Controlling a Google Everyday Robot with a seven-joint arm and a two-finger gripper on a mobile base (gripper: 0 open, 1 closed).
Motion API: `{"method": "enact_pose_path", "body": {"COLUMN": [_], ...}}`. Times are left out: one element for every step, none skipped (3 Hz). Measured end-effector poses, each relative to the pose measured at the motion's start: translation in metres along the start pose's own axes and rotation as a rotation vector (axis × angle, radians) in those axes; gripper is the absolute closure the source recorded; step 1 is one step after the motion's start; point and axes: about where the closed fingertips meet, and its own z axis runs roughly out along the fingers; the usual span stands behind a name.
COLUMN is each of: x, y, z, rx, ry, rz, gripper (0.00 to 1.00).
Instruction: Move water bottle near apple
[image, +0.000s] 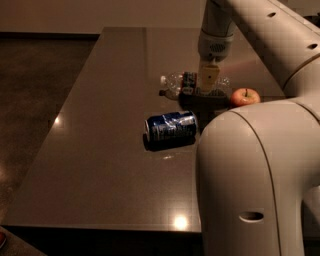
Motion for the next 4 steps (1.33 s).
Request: {"method": "enact_pose_path", "body": {"x": [0.01,0.016,0.013,0.01], "y": [0.001,0.008,-0.002,-0.01], "z": [0.004,0.003,0.006,0.008], "rx": [-0.017,-0.029,0.006,0.03], "ry": [-0.004,-0.016,-0.029,-0.038], "rz": [0.044,0.061,0.061,0.061], "gripper": [0.32,0.09,0.0,0.0]}}
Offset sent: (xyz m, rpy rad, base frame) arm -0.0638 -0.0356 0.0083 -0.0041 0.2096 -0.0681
